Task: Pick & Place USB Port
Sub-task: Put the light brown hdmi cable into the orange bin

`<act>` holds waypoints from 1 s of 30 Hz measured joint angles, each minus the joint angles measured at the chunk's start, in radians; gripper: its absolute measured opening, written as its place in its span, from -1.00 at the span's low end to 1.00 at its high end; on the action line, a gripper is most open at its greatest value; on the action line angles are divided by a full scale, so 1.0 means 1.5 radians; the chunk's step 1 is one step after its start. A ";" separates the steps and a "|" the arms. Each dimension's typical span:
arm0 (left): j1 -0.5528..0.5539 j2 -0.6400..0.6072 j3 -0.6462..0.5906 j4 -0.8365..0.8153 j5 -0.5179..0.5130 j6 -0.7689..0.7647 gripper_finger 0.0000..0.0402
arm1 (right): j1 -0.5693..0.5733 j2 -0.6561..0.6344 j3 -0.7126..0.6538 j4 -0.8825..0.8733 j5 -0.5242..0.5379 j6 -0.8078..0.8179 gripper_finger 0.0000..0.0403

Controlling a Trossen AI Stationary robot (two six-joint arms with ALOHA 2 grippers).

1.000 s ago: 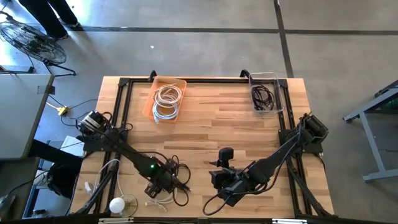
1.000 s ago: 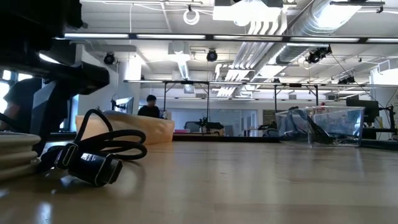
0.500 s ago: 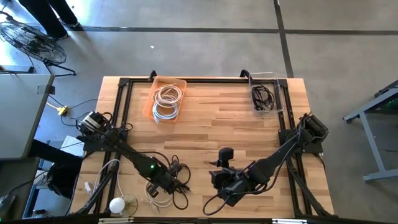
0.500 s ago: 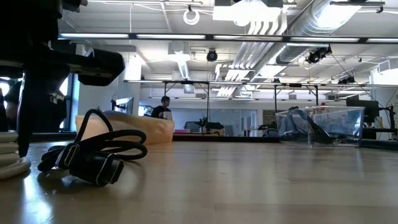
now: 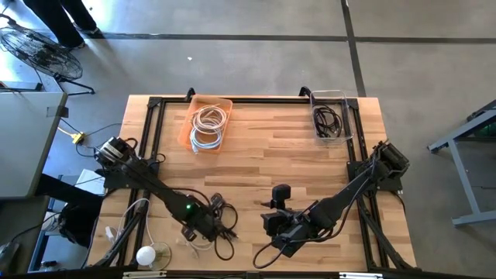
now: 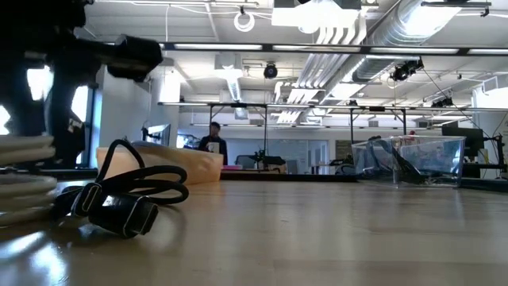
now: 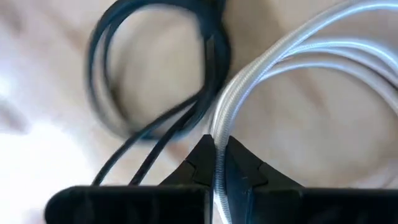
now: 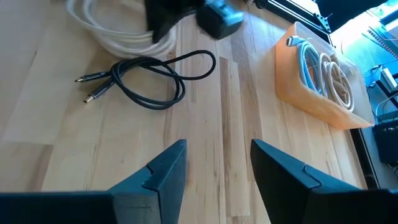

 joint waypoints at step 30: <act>0.183 -0.114 0.382 -0.561 -0.601 0.161 -0.96 | 0.001 0.000 0.001 -0.006 -0.012 0.004 -0.16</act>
